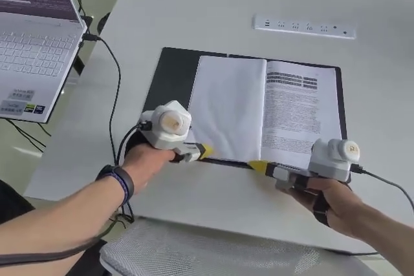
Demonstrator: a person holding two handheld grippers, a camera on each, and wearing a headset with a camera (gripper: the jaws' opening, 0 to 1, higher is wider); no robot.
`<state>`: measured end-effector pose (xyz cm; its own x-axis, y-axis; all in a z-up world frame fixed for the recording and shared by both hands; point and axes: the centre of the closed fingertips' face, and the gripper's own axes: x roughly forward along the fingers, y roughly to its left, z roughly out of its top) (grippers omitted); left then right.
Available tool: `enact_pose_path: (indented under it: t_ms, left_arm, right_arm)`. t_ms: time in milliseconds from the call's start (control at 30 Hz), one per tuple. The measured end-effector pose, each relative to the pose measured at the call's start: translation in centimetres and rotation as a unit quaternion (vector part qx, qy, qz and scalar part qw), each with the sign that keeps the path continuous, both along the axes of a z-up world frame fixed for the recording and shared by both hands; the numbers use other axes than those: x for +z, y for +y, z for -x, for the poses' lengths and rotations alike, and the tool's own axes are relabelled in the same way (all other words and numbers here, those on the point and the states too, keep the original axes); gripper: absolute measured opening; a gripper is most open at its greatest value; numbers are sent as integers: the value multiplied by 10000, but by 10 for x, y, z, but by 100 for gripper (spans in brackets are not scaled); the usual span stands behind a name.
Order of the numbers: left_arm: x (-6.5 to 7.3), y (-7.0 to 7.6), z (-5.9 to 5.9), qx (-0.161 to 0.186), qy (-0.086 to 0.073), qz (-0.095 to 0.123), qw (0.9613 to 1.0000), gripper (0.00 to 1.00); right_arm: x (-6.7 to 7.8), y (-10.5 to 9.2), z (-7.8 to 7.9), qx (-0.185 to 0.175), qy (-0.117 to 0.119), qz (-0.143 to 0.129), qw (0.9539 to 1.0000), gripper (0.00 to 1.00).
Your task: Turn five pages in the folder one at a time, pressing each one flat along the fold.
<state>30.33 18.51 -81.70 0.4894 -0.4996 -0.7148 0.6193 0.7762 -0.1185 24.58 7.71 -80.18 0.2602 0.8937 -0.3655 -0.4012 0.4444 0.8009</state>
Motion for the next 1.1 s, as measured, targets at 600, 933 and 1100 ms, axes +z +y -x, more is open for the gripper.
enact_pose_path:
  t_ms: [600,933,1100]
  left_arm:
    - [41,6,4,193,-212,216,9994,57]
    - [69,14,12,242,-409,279,9985,60]
    - [82,19,14,293,-537,301,9977,62]
  right_arm:
    - [38,-56,-24,-265,-929,503,9940,18]
    - [56,-112,-38,-398,-1672,1415,9749,32]
    - [66,-134,-35,-300,-1975,1815,9629,39]
